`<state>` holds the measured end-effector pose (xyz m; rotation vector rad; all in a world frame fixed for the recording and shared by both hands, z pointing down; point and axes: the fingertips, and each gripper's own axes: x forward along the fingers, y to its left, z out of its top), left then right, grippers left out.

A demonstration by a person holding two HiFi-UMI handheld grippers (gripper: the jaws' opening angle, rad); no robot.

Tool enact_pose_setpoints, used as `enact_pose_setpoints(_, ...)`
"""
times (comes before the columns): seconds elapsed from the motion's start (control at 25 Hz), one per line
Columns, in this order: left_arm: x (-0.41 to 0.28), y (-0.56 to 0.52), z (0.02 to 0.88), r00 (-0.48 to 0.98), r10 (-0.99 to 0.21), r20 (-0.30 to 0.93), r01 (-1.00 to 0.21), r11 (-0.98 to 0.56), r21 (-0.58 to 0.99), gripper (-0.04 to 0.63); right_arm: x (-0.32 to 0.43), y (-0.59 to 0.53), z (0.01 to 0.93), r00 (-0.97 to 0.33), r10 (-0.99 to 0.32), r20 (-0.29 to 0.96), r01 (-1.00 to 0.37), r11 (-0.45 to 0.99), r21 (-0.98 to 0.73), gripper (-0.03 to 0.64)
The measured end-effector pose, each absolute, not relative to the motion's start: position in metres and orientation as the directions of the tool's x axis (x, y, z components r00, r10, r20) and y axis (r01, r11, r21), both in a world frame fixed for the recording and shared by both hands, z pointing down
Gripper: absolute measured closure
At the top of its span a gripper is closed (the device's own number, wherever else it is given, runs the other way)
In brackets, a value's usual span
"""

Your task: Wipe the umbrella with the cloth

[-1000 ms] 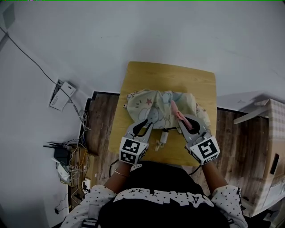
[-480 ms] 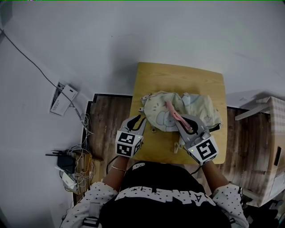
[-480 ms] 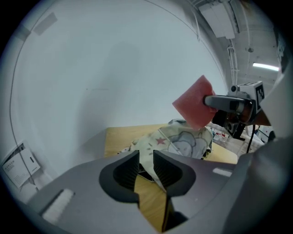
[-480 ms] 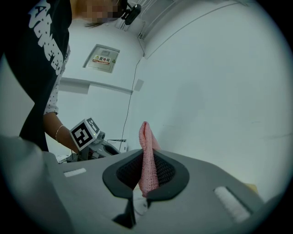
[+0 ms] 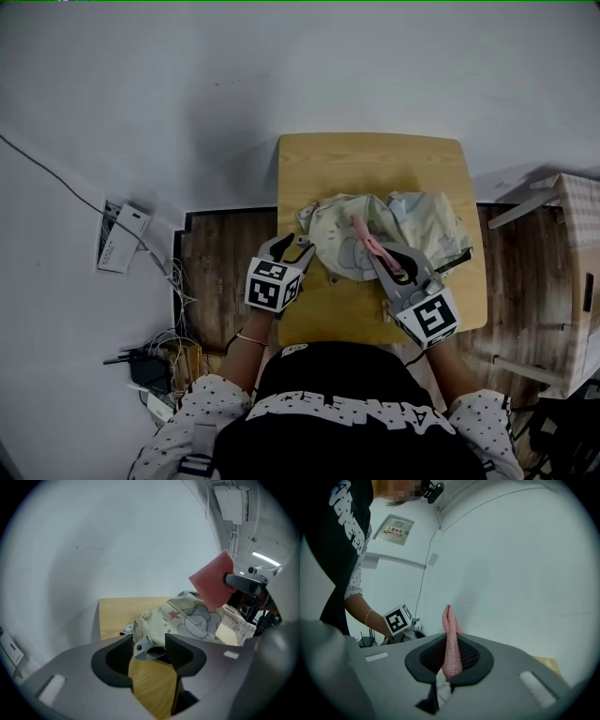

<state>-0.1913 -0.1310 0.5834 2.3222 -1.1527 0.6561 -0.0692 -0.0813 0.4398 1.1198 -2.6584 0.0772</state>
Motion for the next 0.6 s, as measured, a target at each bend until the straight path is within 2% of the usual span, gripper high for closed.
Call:
enact_pose_setpoints(0.2,-0.178,-0.139,0.598,0.59,-0.53,0.609,-0.772,-0.59,0.235,0.399,-0.065,-0.08,0.45,-0.627,-0.721,0.294,-0.746,0.665,0.04,0.583)
enact_pose_setpoints(0.32,-0.176,-0.141,0.603,0.597,-0.515,0.615,-0.759,-0.612,0.225,0.464,-0.065,-0.082,0.452,-0.611,-0.73,0.305,-0.759,0.65,0.036,0.583)
enact_pose_setpoints(0.4,-0.175,-0.14,0.603,0.604,-0.512,0.611,-0.749,-0.627,0.215,0.554,-0.066,-0.082,0.452,-0.609,-0.731,0.308,-0.76,0.649,0.038,0.583)
enact_pose_setpoints(0.48,-0.174,-0.139,0.6,0.611,-0.514,0.603,-0.744,-0.633,0.215,0.581,-0.066,-0.083,0.452,-0.61,-0.731,0.306,-0.758,0.651,0.043,0.583)
enact_pose_setpoints(0.6,-0.173,-0.137,0.591,0.615,-0.529,0.585,-0.747,-0.629,0.216,0.59,-0.067,-0.084,0.45,-0.623,-0.717,0.313,-0.747,0.664,0.035,0.583)
